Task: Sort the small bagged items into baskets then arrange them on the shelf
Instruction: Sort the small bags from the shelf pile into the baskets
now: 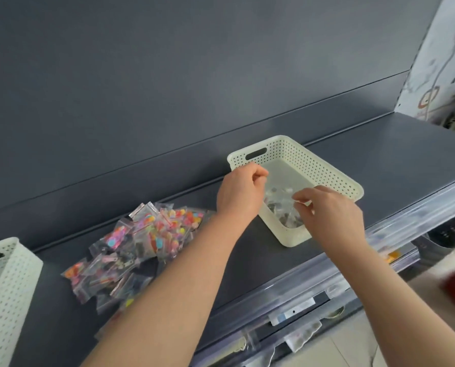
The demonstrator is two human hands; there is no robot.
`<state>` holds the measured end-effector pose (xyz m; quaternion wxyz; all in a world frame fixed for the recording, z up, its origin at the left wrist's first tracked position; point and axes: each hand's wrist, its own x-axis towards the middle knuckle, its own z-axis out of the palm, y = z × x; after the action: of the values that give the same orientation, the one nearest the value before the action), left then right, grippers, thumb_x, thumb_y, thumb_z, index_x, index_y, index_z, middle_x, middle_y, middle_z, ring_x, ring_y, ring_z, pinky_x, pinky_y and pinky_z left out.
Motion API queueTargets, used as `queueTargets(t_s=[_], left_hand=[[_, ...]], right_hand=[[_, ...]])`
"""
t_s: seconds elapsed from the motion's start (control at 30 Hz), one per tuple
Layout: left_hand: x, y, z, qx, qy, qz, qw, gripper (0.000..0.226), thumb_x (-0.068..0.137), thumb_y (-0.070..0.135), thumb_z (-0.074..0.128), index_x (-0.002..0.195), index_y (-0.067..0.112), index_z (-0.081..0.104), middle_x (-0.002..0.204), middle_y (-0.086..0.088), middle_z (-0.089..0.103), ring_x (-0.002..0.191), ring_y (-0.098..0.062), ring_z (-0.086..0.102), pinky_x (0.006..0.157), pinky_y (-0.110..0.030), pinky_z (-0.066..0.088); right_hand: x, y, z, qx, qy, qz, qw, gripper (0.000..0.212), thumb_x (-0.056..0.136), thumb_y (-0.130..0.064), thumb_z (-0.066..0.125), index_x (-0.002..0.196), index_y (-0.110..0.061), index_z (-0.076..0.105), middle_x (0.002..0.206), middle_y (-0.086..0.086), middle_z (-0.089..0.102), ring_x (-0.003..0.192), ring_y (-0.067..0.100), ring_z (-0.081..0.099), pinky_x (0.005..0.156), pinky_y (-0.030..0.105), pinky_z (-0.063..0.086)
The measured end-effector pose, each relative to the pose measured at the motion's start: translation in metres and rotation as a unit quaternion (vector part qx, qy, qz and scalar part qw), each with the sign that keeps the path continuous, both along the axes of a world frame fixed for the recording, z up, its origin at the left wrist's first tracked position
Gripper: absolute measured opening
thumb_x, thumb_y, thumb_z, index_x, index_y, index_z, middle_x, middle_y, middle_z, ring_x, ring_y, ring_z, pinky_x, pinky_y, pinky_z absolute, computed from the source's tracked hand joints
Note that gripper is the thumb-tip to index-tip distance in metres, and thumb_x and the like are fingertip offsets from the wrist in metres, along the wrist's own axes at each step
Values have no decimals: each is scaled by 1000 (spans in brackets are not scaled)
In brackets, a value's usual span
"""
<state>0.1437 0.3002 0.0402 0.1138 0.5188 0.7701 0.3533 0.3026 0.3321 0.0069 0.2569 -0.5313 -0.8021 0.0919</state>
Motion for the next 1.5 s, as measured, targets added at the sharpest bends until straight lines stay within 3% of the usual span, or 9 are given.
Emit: queueTargets(t_s=[0.2,0.37,0.43,0.53,0.63,0.83,1.07,1.3,1.5], left_hand=[[-39,-45,-23,-37,14,61,997,22,96,18,55,104,30,70,102,12,71,95,-13,64,82,-33,53],[-101,-121,-37,-47,-8,147,988,23,90,15,62,84,36,68,86,14,70,84,-11,66,80,-34,55],[-122,-154,-39,-64,-7,190,980,22,89,14,64,85,36,68,84,15,67,83,-10,65,78,-29,52],[-143,-199,-40,-96,-12,236,967,16,88,14,65,94,26,73,87,12,69,83,-8,65,77,-23,49],[-147,-227,-41,-139,-12,222,965,14,88,17,68,96,27,74,89,17,68,84,-2,64,80,-23,50],[-139,-235,-55,-199,38,189,961,22,94,29,63,116,31,68,106,14,70,95,-7,65,84,-30,54],[-136,-225,-68,-199,143,187,951,17,93,34,65,108,31,73,103,10,72,97,-11,64,78,-29,54],[-140,-227,-66,-153,121,212,958,15,97,22,57,95,26,71,98,11,70,87,-9,63,73,-28,55],[-145,-231,-45,-57,77,238,967,12,96,19,59,93,24,70,93,14,63,81,-7,59,62,-17,45]], right_hand=[[-30,-11,0,46,38,93,994,13,87,-20,64,93,-29,72,90,-9,68,79,20,64,58,32,51],[-76,-40,-9,47,19,191,980,13,84,-19,67,87,-30,73,81,-8,65,70,21,63,50,25,39],[-95,-56,-16,40,15,229,973,15,81,-16,69,82,-30,72,77,-8,63,66,21,63,49,23,33],[-120,-81,-26,1,-40,284,958,18,87,-18,59,89,-33,71,91,-11,66,82,16,63,56,25,41],[-138,-101,-32,-26,-66,320,945,21,91,-23,55,99,-34,70,100,-13,68,91,12,63,67,26,48],[-154,-119,-37,-49,-76,302,949,22,93,-24,52,100,-35,69,100,-16,67,90,9,63,68,25,50],[-154,-119,-37,-46,-101,261,959,22,93,-23,52,97,-34,71,97,-14,68,85,11,62,60,23,43],[-170,-121,-33,-43,-128,258,957,18,89,-44,59,97,-31,70,89,-9,66,82,15,62,60,23,43],[-174,-123,-39,-40,-158,252,954,20,95,-36,53,102,-27,69,99,-8,65,86,16,64,60,24,38]])
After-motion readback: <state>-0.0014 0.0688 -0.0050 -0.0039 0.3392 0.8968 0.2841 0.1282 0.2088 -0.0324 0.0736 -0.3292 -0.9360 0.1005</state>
